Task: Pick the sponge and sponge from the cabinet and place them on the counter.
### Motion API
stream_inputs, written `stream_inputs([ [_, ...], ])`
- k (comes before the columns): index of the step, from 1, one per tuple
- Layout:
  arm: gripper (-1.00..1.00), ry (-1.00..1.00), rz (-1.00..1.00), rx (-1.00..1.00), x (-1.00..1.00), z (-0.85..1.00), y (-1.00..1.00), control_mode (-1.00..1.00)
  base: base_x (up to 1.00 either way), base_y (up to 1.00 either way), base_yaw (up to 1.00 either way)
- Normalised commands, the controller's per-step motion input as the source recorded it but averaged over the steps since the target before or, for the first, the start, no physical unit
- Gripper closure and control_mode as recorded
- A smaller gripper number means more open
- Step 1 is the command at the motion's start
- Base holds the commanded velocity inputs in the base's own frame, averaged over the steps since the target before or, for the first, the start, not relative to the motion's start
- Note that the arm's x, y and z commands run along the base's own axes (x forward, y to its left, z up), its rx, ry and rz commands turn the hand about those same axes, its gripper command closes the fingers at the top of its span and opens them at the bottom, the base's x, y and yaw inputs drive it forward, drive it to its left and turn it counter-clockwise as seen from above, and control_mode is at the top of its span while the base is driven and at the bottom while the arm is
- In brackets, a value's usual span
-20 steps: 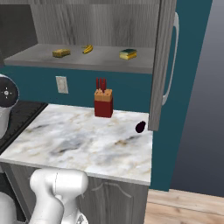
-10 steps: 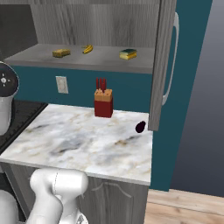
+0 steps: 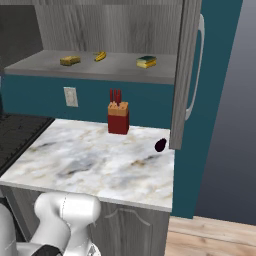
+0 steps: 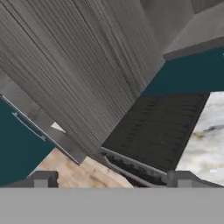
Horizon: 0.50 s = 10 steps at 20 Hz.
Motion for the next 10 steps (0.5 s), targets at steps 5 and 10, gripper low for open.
stream_inputs([
  [5, -1.0, -0.17, -0.06, -0.33, 0.0, 0.0, -0.15, -1.0, 0.0, 0.0, 0.0],
  [10, -1.0, 0.0, -0.26, 0.06, -0.08, -0.04, -0.48, -1.0, 0.0, 0.0, 0.0],
])
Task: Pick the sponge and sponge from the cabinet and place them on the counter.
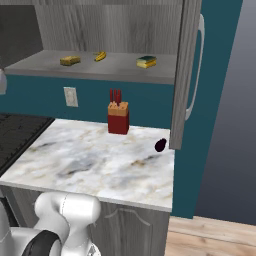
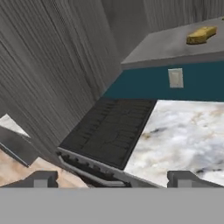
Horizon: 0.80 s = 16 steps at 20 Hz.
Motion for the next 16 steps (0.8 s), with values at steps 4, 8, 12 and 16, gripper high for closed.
stream_inputs([
  [4, -1.0, -0.15, -0.2, -0.06, -0.03, -0.15, -0.34, -1.0, 0.0, 0.0, 0.0],
  [8, -1.0, -0.25, -0.17, -0.17, 0.0, -0.16, -0.06, -1.0, 0.0, 0.0, 0.0],
  [12, -1.0, -0.13, -0.15, -0.09, 0.0, -0.01, -0.14, -1.0, 0.0, 0.0, 0.0],
  [16, -1.0, 0.01, -0.14, 0.0, 0.07, 0.0, -0.36, -1.0, 0.0, 0.0, 0.0],
])
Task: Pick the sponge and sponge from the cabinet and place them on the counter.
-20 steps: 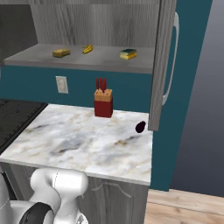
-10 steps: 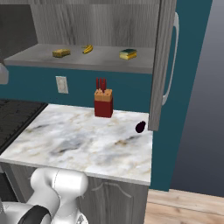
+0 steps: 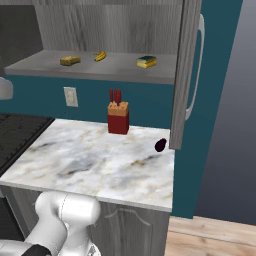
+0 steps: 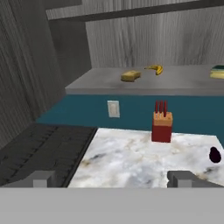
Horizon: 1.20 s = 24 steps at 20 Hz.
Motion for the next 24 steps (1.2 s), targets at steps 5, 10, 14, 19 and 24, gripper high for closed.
stream_inputs([
  [5, -1.0, 0.06, -0.09, 0.01, 0.28, 0.0, -0.28, -1.0, 0.0, 0.0, 0.0],
  [10, -1.0, 0.01, -0.01, 0.0, 0.48, 0.0, 0.0, -1.0, 0.0, 0.0, 0.0],
  [14, -1.0, 0.0, 0.0, -0.02, 0.42, 0.0, 0.0, -1.0, 0.0, 0.0, 0.0],
  [19, -1.0, -0.01, 0.0, -0.02, 0.34, 0.0, 0.0, -1.0, 0.0, 0.0, 0.0],
  [24, -1.0, 0.0, 0.0, -0.01, 0.39, 0.0, 0.0, -1.0, 0.0, 0.0, 0.0],
])
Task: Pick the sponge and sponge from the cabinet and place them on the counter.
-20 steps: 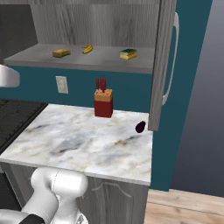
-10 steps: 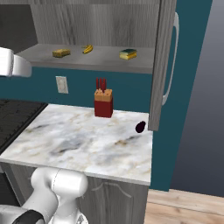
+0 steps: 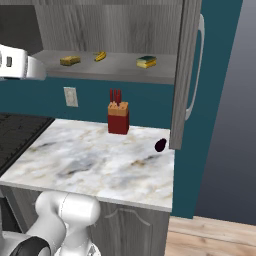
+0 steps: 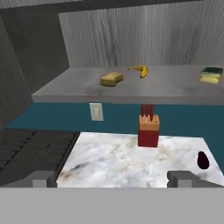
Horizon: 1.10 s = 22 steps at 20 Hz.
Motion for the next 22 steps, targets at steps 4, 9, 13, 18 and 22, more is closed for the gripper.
stream_inputs([
  [4, -1.0, 0.0, 0.0, 0.0, 0.42, 0.0, 0.0, -1.0, 0.0, 0.0, 0.0],
  [9, -1.0, 0.0, 0.0, 0.0, 0.41, 0.0, 0.03, -1.0, 0.0, 0.0, 0.0],
  [13, -1.0, 0.0, -0.01, 0.0, 0.42, 0.0, 0.12, -1.0, 0.0, 0.0, 0.0],
  [18, -1.0, 0.0, -0.02, 0.0, 0.48, 0.0, 0.11, -1.0, 0.0, 0.0, 0.0],
  [22, -1.0, 0.0, -0.02, 0.0, 0.45, -0.06, 0.04, -1.0, 0.0, 0.0, 0.0],
])
